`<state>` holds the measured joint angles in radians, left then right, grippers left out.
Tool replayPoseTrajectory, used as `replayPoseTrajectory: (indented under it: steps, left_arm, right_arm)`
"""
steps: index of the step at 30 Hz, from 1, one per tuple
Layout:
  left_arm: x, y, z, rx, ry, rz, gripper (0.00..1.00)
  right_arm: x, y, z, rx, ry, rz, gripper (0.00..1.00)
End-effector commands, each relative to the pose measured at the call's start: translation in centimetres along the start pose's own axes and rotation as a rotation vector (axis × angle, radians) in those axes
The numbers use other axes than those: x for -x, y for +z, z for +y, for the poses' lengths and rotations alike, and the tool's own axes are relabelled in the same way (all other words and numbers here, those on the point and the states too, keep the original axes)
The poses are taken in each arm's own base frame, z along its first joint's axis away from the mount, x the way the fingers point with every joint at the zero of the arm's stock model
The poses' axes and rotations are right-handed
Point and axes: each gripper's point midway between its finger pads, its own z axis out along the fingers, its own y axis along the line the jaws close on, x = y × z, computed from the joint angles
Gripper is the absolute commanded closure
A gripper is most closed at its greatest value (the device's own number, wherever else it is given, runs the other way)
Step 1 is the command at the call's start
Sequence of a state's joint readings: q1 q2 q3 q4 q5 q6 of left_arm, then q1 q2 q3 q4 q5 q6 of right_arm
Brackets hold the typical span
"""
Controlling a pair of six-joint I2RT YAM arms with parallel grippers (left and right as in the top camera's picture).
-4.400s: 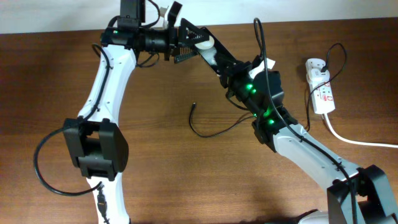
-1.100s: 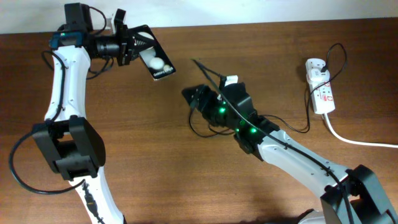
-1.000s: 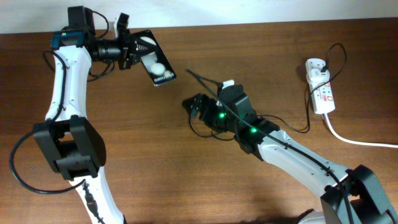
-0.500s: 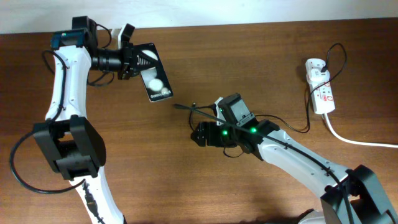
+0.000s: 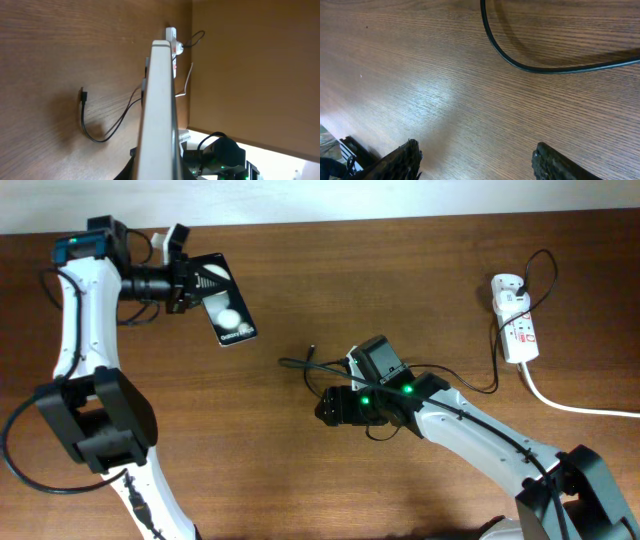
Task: Plug charger to phone and switch on socket
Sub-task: 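Move the right gripper down toward the cable plug on the table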
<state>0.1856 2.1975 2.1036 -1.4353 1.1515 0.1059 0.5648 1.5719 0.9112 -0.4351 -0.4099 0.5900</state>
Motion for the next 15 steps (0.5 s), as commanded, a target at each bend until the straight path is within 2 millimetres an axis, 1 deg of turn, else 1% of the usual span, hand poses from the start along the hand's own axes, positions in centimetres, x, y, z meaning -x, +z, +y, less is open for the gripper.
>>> replayPoseTrajectory:
  steps: [1, 5, 15]
  left_arm:
    - [0.16, -0.68, -0.34, -0.027, 0.010, -0.017, 1.00]
    - [0.17, -0.84, 0.43, 0.014, 0.016, -0.017, 1.00]
    - [0.05, -0.84, 0.50, 0.018, 0.010, -0.013, 1.00]
  right_arm:
    - [0.16, -0.31, 0.38, 0.006, -0.024, -0.011, 0.26]
    - [0.16, -0.31, 0.38, 0.006, -0.024, -0.011, 0.26]
    - [0.28, -0.31, 0.45, 0.009, -0.026, -0.016, 0.26]
